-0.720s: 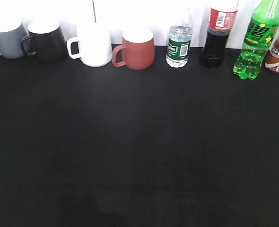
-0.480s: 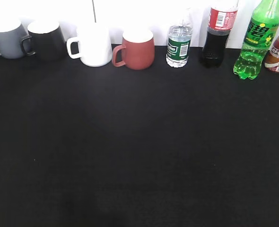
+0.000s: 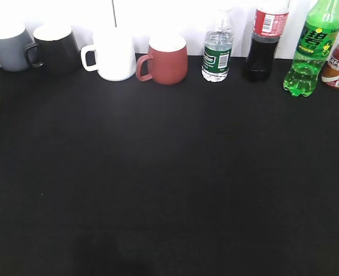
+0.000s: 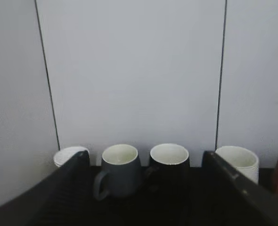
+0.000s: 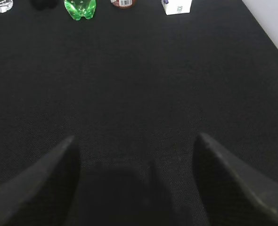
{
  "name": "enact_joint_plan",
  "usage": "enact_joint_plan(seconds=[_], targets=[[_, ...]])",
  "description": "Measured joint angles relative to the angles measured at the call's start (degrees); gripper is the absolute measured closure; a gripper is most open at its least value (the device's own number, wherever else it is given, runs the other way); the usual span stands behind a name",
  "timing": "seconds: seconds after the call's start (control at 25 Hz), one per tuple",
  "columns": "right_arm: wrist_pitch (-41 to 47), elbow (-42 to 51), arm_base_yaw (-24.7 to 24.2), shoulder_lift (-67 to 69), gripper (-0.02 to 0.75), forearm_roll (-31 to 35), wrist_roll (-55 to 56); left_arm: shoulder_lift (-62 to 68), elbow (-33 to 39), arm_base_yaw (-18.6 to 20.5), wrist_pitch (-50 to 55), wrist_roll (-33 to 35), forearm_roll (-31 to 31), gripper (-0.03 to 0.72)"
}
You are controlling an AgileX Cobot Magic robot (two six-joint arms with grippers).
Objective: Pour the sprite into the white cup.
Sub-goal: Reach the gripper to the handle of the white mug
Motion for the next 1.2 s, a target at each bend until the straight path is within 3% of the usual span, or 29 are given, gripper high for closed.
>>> enact_joint_plan(seconds=[0.2,0.48,0.64,0.76,0.92,1.04,1.2], targets=[[0.0,0.0,0.0,0.0,0.181,0.0,0.0,28.3,0.9,-1.7,-25.5,0.0,-0.6,0.138],[0.0,0.0,0.0,0.0,0.181,0.0,0.0,55.3,0.8,-13.3,-47.5,0.0,1.1,0.146],[0.0,0.0,0.0,0.0,0.181,0.0,0.0,70.1,-6.1,-13.7,-49.7,-2.2,1.2,0.166],[0.0,0.0,0.0,0.0,0.181,0.0,0.0,78.9,-14.5,-13.7,-49.5,-2.8,1.2,0.246],[0.0,0.0,0.0,0.0,0.181,0.0,0.0,89.8,-26.4,-13.7,-46.6,-2.8,0.2,0.270],[0.0,0.0,0.0,0.0,0.181,0.0,0.0,94.7,-31.7,-13.7,-45.5,-2.8,-4.2,0.270],[0.0,0.0,0.0,0.0,0.181,0.0,0.0,98.2,-37.3,-13.7,-43.1,-2.8,-4.9,0.297]])
